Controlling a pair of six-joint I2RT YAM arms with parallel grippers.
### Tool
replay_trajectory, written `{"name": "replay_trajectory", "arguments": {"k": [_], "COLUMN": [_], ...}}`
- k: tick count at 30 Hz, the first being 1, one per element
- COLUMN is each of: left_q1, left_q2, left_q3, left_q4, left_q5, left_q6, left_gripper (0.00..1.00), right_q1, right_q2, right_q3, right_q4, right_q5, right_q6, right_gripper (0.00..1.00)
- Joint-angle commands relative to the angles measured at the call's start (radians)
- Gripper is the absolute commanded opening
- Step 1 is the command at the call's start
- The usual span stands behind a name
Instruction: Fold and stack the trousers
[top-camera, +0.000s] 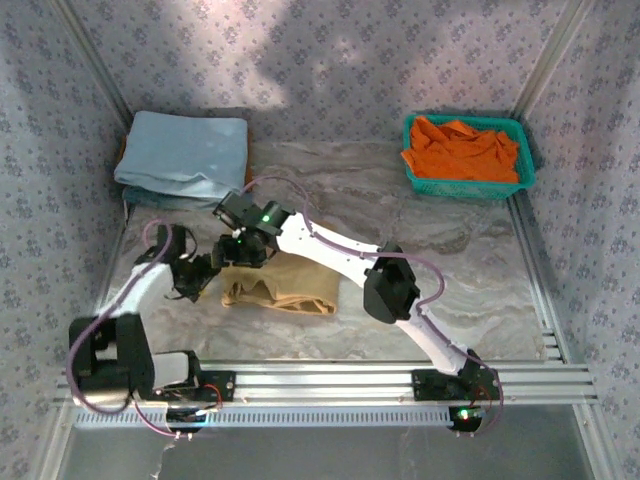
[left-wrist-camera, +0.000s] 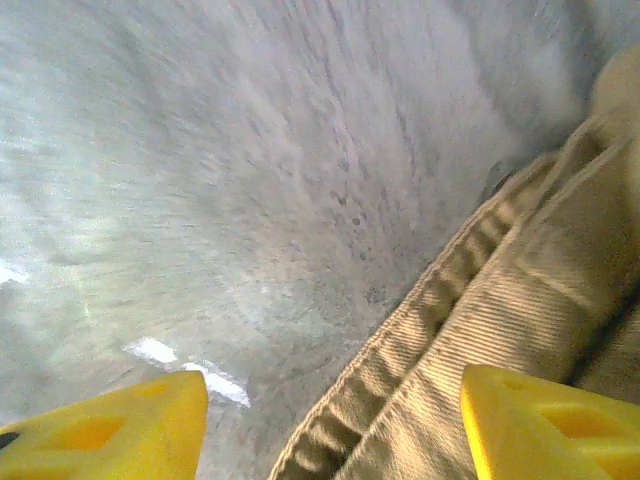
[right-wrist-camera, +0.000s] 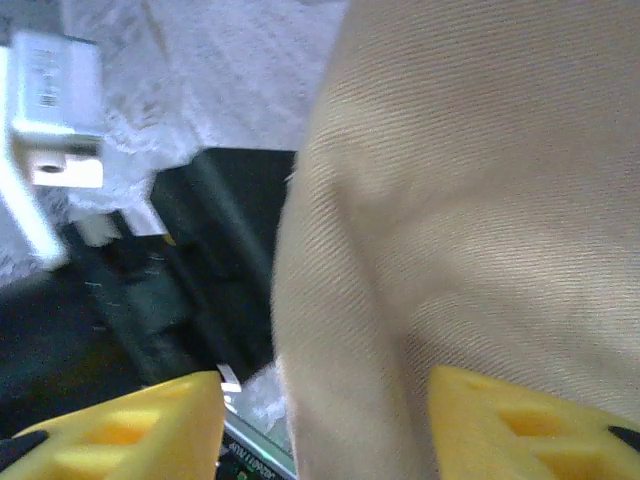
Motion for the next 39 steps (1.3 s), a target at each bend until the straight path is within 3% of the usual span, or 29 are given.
{"name": "replay_trajectory", "arguments": {"k": [1, 4, 9, 12, 13, 15, 17, 22, 27, 35, 39], "left_q1": [0.081, 0.150, 0.101, -0.035, -0.088, -0.163, -0.221, -0.268, -0.281, -0.282, -0.282], "left_q2": [-0.144, -0.212, -0.180, -0.145, -0.126, -0.088, -0.053, 0.015, -0.010, -0.133, -0.196], "left_q3": [0.044, 0.075, 0.197, 0.283, 0.304, 0.311, 0.274, 0.073, -0.145, -0.224, -0.118], "left_q4": [-0.147, -0.222, -0.280, -0.290, -0.284, -0.245, -0.170, 0.047, 0.163, 0.101, -0.019], "left_q5": [0.006, 0.020, 0.052, -0.005, -0.034, -0.049, -0.043, -0.026, -0.048, -0.084, -0.045], "left_q6": [-0.010, 0.019, 0.094, 0.105, 0.097, 0.078, 0.047, -0.029, -0.103, -0.115, -0.057], "left_gripper": [0.70, 0.74, 0.73, 0.69, 0.67, 0.58, 0.48, 0.25, 0.15, 0.15, 0.28], "right_q1": [0.004, -0.020, -0.120, -0.167, -0.179, -0.195, -0.205, -0.219, -0.242, -0.319, -0.363], "right_q2": [-0.158, -0.269, -0.423, -0.480, -0.493, -0.509, -0.513, -0.501, -0.479, -0.452, -0.559], "right_q3": [-0.016, -0.119, -0.398, -0.557, -0.614, -0.721, -0.826, -1.071, -1.262, -1.303, -1.191], "right_q4": [0.020, 0.017, 0.043, 0.082, 0.095, 0.137, 0.172, 0.289, 0.389, 0.338, 0.218], "right_q5": [-0.056, -0.027, 0.026, 0.012, 0.013, 0.003, 0.004, -0.010, -0.030, -0.006, -0.012], "right_q6": [-0.004, -0.044, -0.089, -0.102, -0.101, -0.087, -0.069, -0.021, 0.013, -0.059, -0.156], "right_gripper": [0.61, 0.64, 0.55, 0.37, 0.27, 0.10, 0.00, 0.00, 0.00, 0.00, 0.02]}}
